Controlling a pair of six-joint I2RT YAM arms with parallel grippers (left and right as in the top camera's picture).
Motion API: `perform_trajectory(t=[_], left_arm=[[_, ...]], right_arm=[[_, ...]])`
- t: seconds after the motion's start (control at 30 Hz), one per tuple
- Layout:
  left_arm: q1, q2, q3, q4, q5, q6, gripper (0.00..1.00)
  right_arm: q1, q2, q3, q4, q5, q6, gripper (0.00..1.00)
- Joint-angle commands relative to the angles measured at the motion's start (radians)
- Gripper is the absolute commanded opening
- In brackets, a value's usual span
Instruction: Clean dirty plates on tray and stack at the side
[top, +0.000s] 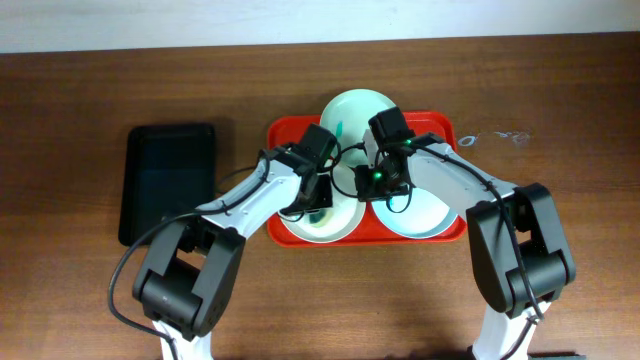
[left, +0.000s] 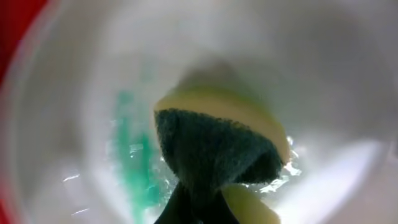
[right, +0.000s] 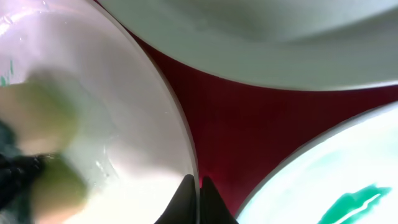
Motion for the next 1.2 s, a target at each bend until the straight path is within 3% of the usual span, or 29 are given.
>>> perform_trajectory(t=[0.0, 0.13, 0.23, 0.3, 0.43, 0.5, 0.67, 0.87, 1.17], left_arm=[[0.009, 0.014, -0.01, -0.06, -0.284, 0.002, 0.0], [0.018, 0.014, 0.011, -0.102, -0.414, 0.025, 0.0], [0.034, 0.014, 0.08, -0.159, -0.421, 0.025, 0.0], [0.042, 0.014, 0.13, -0.178, -0.363, 0.025, 0.0], [0.052, 0.015, 0.175, -0.105, 0.045, 0.074, 0.0], [0.051, 0.027, 0.174, -0.061, 0.174, 0.097, 0.0], [0.054, 0.09, 0.174, -0.059, 0.174, 0.098, 0.0], [0.054, 0.155, 0.174, -0.099, -0.006, 0.097, 0.0], [0.054, 0.152, 0.188, -0.19, -0.567, 0.097, 0.0]], right_arm=[[0.006, -0.006, 0.008, -0.009, 0.032, -0.003, 0.04], [0.006, -0.006, 0.008, -0.012, 0.035, -0.003, 0.04], [0.006, -0.006, 0.008, -0.012, 0.035, -0.003, 0.04], [0.006, -0.006, 0.008, -0.012, 0.035, -0.003, 0.04], [0.006, -0.006, 0.008, -0.012, 0.035, -0.003, 0.04], [0.006, -0.006, 0.008, -0.012, 0.035, -0.003, 0.04], [0.006, -0.006, 0.008, -0.017, 0.035, -0.003, 0.04], [0.006, -0.006, 0.008, -0.017, 0.035, -0.003, 0.04], [0.006, -0.006, 0.008, -0.023, 0.035, -0.011, 0.04]])
